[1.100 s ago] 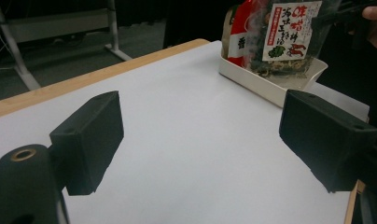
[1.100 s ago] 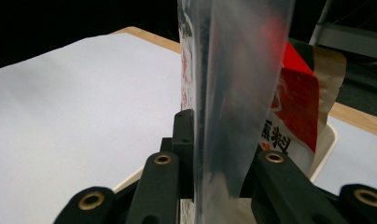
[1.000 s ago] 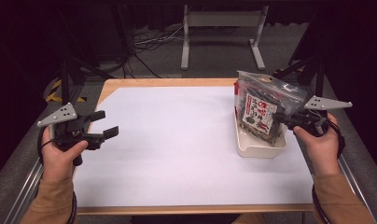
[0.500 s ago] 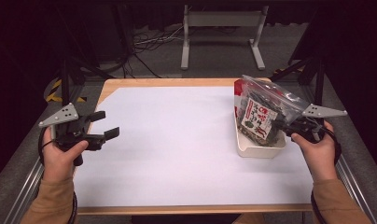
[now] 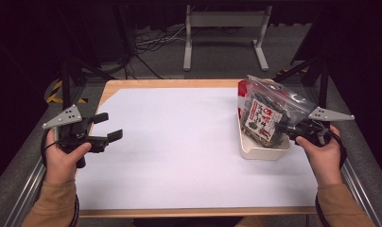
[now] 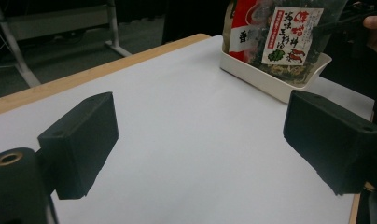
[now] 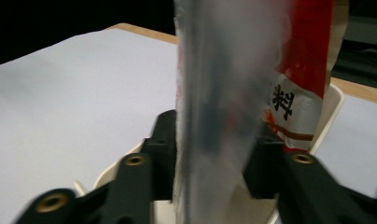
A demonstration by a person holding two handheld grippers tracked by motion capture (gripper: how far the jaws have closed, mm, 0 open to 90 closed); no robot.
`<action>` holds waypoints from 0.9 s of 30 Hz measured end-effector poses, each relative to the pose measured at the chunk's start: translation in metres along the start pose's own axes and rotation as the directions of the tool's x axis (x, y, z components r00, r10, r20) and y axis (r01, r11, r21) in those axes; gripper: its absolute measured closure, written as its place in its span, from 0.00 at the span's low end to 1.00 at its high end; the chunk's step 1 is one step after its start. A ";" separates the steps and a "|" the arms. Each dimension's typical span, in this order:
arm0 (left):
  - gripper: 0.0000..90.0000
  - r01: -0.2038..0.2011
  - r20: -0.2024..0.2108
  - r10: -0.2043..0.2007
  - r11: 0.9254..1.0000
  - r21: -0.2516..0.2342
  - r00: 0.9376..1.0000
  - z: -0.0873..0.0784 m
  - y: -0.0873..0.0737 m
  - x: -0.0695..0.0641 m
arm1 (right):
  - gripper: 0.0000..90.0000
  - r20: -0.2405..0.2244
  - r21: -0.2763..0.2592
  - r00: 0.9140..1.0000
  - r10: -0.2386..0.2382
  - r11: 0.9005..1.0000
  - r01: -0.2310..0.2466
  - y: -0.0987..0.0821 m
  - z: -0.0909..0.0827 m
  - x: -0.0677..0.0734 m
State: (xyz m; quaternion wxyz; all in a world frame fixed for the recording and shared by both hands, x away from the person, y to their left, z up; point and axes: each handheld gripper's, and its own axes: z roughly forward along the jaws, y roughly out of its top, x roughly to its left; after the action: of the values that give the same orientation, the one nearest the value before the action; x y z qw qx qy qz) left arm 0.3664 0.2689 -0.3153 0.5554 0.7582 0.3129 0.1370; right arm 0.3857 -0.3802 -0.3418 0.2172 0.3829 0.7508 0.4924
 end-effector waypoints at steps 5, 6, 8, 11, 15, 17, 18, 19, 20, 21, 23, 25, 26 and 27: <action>0.12 -0.008 0.000 0.008 1.000 0.005 1.000 0.000 0.000 -0.002 | 0.42 0.031 -0.023 1.000 -0.003 1.000 0.004 0.000 -0.008 0.004; 0.12 -0.010 0.001 0.010 1.000 0.005 1.000 -0.001 0.000 -0.003 | 0.39 0.034 -0.033 0.999 0.002 0.999 -0.001 0.000 -0.011 0.005; 0.11 -0.007 0.001 0.007 1.000 0.008 1.000 0.000 -0.001 -0.005 | 0.37 0.043 -0.040 0.999 -0.001 0.999 0.003 0.000 -0.018 0.007; 0.11 -0.006 0.002 0.006 1.000 0.009 1.000 0.000 -0.001 -0.007 | 0.36 0.062 -0.038 0.998 -0.015 0.999 0.017 -0.001 -0.029 0.011; 0.11 0.001 0.012 -0.001 1.000 0.009 1.000 0.001 -0.003 -0.010 | 0.35 0.078 -0.027 0.997 -0.024 0.999 0.026 -0.002 -0.040 0.018; 0.10 -0.006 0.011 0.006 1.000 0.007 1.000 0.002 -0.004 -0.012 | 0.34 0.089 -0.009 0.995 -0.041 0.999 0.042 -0.002 -0.044 0.021; 0.10 -0.002 0.009 0.002 1.000 0.006 1.000 0.002 -0.005 -0.013 | 0.34 0.094 0.005 0.994 -0.048 0.999 0.047 -0.003 -0.047 0.024; 0.10 -0.002 0.007 0.002 1.000 0.008 1.000 0.002 -0.006 -0.014 | 0.34 0.092 0.011 0.995 -0.047 0.999 0.046 -0.003 -0.049 0.025; 0.10 -0.005 0.003 0.005 1.000 0.003 1.000 0.003 -0.007 -0.015 | 0.34 0.094 0.018 0.994 -0.049 0.999 0.048 -0.003 -0.051 0.027; 0.10 -0.001 0.004 0.001 1.000 0.006 1.000 0.003 -0.009 -0.016 | 0.34 0.096 0.027 0.994 -0.050 0.999 0.047 -0.004 -0.053 0.030; 0.10 -0.002 -0.002 0.002 1.000 0.006 1.000 0.004 -0.012 -0.017 | 0.34 0.104 0.047 0.993 -0.061 0.997 0.057 -0.006 -0.056 0.035; 0.10 0.007 -0.005 -0.007 1.000 0.003 1.000 0.005 -0.015 -0.018 | 0.34 0.104 0.059 0.992 -0.072 0.996 0.066 -0.009 -0.057 0.040; 0.10 0.004 -0.008 -0.004 1.000 0.003 1.000 0.005 -0.016 -0.018 | 0.34 0.104 0.063 0.992 -0.069 0.996 0.063 -0.010 -0.058 0.043; 0.10 0.004 -0.008 -0.004 1.000 0.003 1.000 0.005 -0.016 -0.018 | 0.34 0.104 0.063 0.992 -0.069 0.996 0.063 -0.010 -0.058 0.043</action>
State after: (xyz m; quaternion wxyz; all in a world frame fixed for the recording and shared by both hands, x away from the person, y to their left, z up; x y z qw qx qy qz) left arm 0.3497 0.2567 -0.3294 0.5535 0.7578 0.3167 0.1383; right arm 0.3146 -0.3820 -0.3243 0.2614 0.3897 0.7648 0.4414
